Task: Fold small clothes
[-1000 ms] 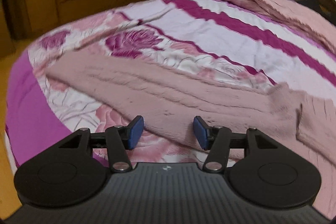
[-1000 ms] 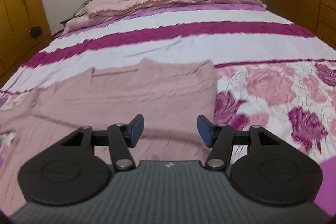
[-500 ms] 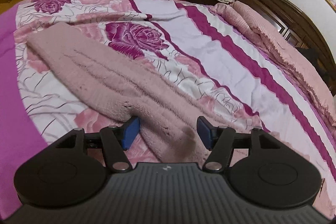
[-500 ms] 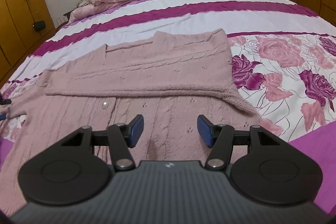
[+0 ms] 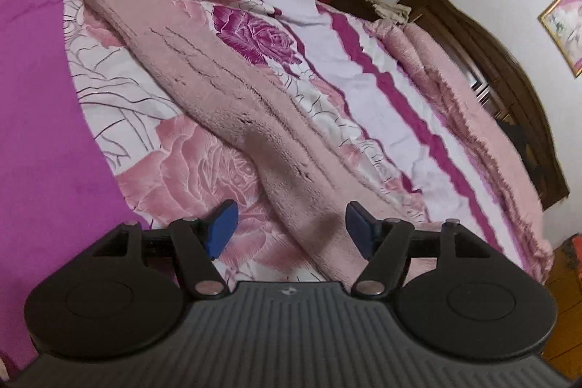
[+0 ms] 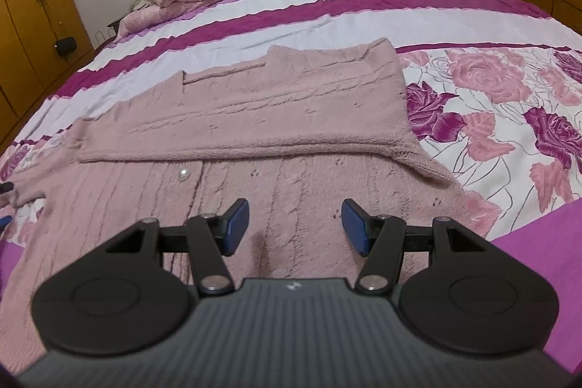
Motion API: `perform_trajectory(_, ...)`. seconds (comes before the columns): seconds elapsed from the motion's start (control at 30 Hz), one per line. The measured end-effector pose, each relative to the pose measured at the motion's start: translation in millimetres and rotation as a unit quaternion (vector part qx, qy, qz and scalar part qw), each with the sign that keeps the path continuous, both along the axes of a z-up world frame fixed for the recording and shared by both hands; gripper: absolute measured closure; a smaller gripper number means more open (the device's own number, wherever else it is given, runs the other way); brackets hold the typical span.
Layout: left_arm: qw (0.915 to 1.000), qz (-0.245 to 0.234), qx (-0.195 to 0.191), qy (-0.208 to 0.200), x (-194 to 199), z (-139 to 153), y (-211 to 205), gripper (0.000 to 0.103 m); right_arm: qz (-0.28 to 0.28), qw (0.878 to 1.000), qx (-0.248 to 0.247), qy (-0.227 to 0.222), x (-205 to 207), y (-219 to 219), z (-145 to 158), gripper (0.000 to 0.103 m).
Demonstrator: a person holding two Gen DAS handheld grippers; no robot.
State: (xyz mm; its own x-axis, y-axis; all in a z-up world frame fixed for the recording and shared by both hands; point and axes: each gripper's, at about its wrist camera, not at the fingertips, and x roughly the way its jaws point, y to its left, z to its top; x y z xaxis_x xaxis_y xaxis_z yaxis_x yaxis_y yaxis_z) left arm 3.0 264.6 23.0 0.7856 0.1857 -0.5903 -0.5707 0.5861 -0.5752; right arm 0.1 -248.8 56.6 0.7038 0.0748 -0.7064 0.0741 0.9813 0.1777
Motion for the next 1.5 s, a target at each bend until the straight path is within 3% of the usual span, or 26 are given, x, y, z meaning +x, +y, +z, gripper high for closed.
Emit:
perform_trajectory(0.13,0.9995,0.014,0.025,-0.010,19.4,-0.7,12.3,0.027,0.001,1.000,-0.008,-0.003,-1.5,1.5,0.9,0.045)
perform_trajectory(0.3,0.9991,0.035,0.019,-0.013,40.8,5.4,35.6,0.028,-0.010,1.000,-0.008,-0.005,-3.1,-3.5,2.8,0.045)
perform_trajectory(0.37,0.9993,0.029,0.025,-0.003,45.2,11.4,40.3,0.042,-0.013,1.000,-0.008,-0.008,-4.2,-4.6,3.8,0.045)
perform_trajectory(0.43,0.9991,0.018,0.039,0.002,47.2,17.3,41.0,0.075,-0.015,1.000,-0.005,-0.012,-5.4,-5.6,4.3,0.045)
perform_trajectory(0.53,0.9980,-0.003,0.054,-0.032,39.7,29.1,36.3,0.087,-0.018,1.000,0.001,-0.013,-5.0,-7.1,3.9,0.045)
perform_trajectory(0.83,0.9836,-0.055,0.122,-0.121,28.2,95.5,-19.9,0.089,-0.019,1.000,0.009,-0.023,-8.2,-10.1,5.1,0.045)
perform_trajectory(1.0,0.9667,-0.110,0.165,-0.162,35.9,135.6,-72.5,0.089,-0.030,0.999,0.015,-0.030,-12.5,-17.0,6.8,0.045)
perform_trajectory(1.13,0.9533,-0.166,0.172,-0.185,48.2,157.8,-122.0,0.089,-0.038,0.998,0.024,-0.033,-15.7,-24.3,6.3,0.045)
perform_trajectory(1.33,0.9335,-0.242,0.189,-0.185,68.1,163.6,-200.1,0.089,-0.046,0.997,0.038,-0.041,-19.9,-33.8,5.9,0.045)
perform_trajectory(1.5,0.9270,-0.286,0.176,-0.167,87.2,147.8,-254.8,0.089,-0.054,0.996,0.052,-0.044,-22.7,-43.8,3.8,0.045)
